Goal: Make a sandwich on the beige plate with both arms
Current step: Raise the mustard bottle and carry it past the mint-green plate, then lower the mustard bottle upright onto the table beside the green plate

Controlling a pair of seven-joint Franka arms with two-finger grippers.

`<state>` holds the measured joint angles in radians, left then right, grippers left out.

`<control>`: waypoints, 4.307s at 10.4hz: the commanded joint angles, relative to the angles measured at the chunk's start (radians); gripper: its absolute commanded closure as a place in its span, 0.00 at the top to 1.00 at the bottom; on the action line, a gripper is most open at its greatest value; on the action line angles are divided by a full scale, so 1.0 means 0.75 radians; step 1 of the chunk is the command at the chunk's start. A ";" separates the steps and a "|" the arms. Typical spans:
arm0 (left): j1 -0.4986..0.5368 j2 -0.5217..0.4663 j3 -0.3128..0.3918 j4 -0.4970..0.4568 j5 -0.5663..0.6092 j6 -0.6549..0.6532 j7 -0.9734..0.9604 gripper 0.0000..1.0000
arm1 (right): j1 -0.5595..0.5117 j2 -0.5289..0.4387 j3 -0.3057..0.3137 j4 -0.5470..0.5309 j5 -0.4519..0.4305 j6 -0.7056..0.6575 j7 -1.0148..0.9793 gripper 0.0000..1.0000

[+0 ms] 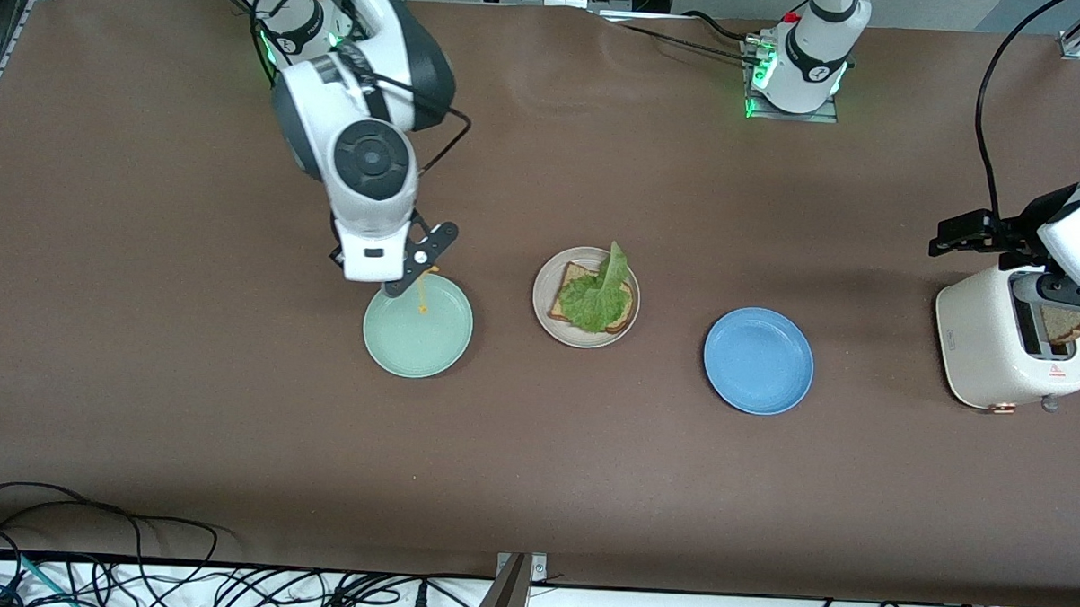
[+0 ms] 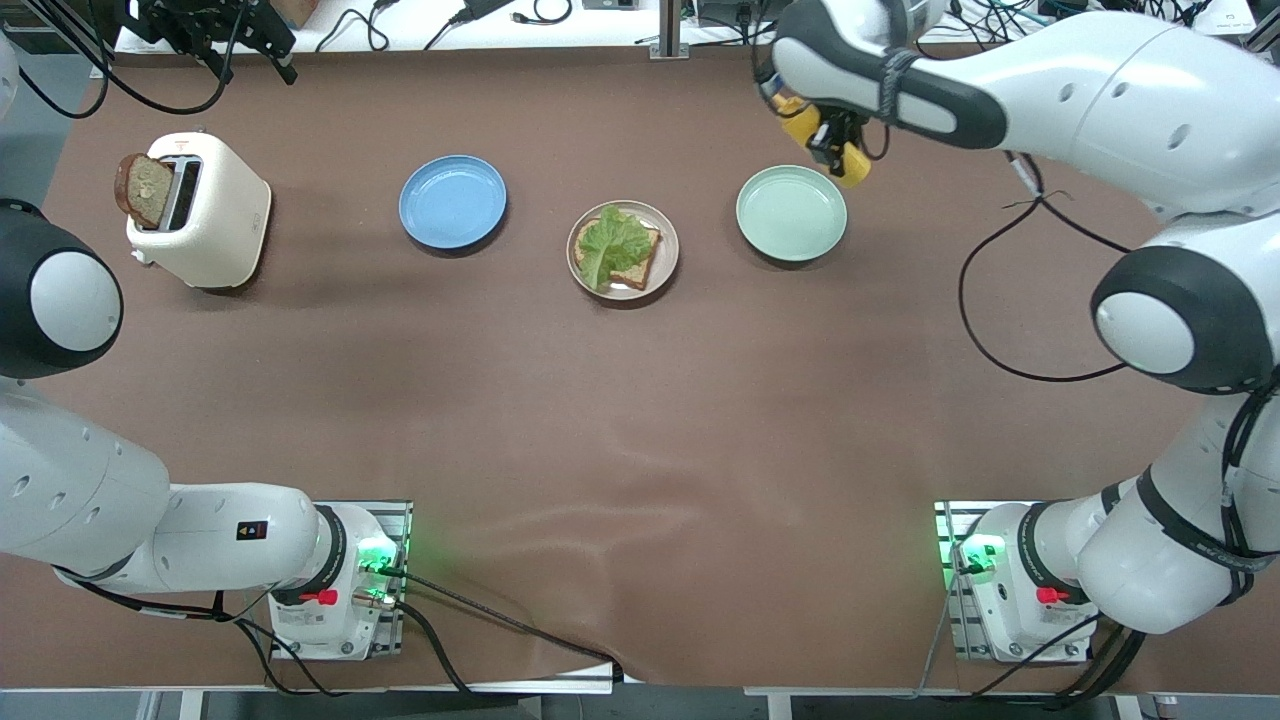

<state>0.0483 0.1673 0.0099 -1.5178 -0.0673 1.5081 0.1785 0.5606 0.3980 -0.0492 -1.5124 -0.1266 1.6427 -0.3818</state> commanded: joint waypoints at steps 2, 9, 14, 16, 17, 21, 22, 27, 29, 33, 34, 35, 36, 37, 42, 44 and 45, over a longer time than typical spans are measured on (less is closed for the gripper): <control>0.003 -0.008 0.001 0.001 -0.027 -0.015 -0.009 1.00 | -0.144 -0.181 0.031 -0.278 0.054 0.200 -0.194 0.00; 0.003 -0.008 0.001 0.001 -0.027 -0.015 -0.009 1.00 | -0.373 -0.216 0.055 -0.513 0.244 0.574 -0.580 0.00; 0.003 -0.008 -0.001 0.001 -0.027 -0.015 -0.009 1.00 | -0.488 -0.171 0.055 -0.608 0.469 0.775 -0.877 0.00; 0.003 -0.008 -0.001 0.001 -0.027 -0.015 -0.009 1.00 | -0.541 -0.142 0.055 -0.628 0.599 0.790 -1.026 0.02; 0.003 -0.008 -0.001 0.001 -0.027 -0.015 -0.009 1.00 | -0.567 -0.112 0.055 -0.634 0.693 0.814 -1.148 0.02; 0.003 -0.008 -0.001 0.001 -0.027 -0.015 -0.009 1.00 | -0.606 0.011 0.047 -0.632 0.974 0.871 -1.485 0.01; 0.003 -0.006 -0.001 0.001 -0.027 -0.015 -0.009 1.00 | -0.606 0.034 0.047 -0.632 1.023 0.871 -1.532 0.01; 0.003 -0.008 -0.001 0.001 -0.027 -0.015 -0.009 1.00 | -0.623 0.122 0.047 -0.630 1.116 0.863 -1.577 0.01; 0.003 -0.008 -0.001 0.001 -0.027 -0.015 -0.009 1.00 | -0.631 0.138 0.047 -0.626 1.118 0.867 -1.579 0.02; 0.003 -0.008 -0.001 0.001 -0.027 -0.015 -0.009 1.00 | -0.631 0.146 0.047 -0.614 1.157 0.910 -1.636 0.09; 0.003 -0.006 0.001 0.001 -0.027 -0.015 -0.007 1.00 | -0.643 0.150 0.047 -0.616 1.167 0.918 -1.717 0.11; 0.003 -0.008 -0.001 0.001 -0.027 -0.015 -0.009 1.00 | -0.651 0.152 0.047 -0.616 1.189 0.914 -1.753 0.11; 0.003 -0.006 -0.001 0.001 -0.027 -0.015 -0.007 1.00 | -0.653 0.152 0.047 -0.620 1.191 0.910 -1.755 0.11; 0.003 -0.008 -0.001 0.001 -0.027 -0.015 -0.009 1.00 | -0.655 0.152 0.047 -0.620 1.191 0.910 -1.757 0.11; 0.003 -0.006 -0.001 0.001 -0.027 -0.015 -0.009 1.00 | -0.653 0.169 0.047 -0.622 1.195 0.912 -1.757 0.34; 0.005 -0.006 -0.001 0.001 -0.027 -0.015 -0.007 1.00 | -0.653 0.167 0.047 -0.622 1.204 0.910 -1.757 0.50; 0.005 -0.006 -0.001 0.001 -0.027 -0.015 -0.005 1.00 | -0.655 0.165 0.047 -0.624 1.204 0.910 -1.757 0.59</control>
<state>0.0487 0.1673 0.0099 -1.5178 -0.0673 1.5079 0.1785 0.0824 0.5273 -0.0257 -1.9795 0.7451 2.3247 -1.6703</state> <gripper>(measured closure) 0.000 0.498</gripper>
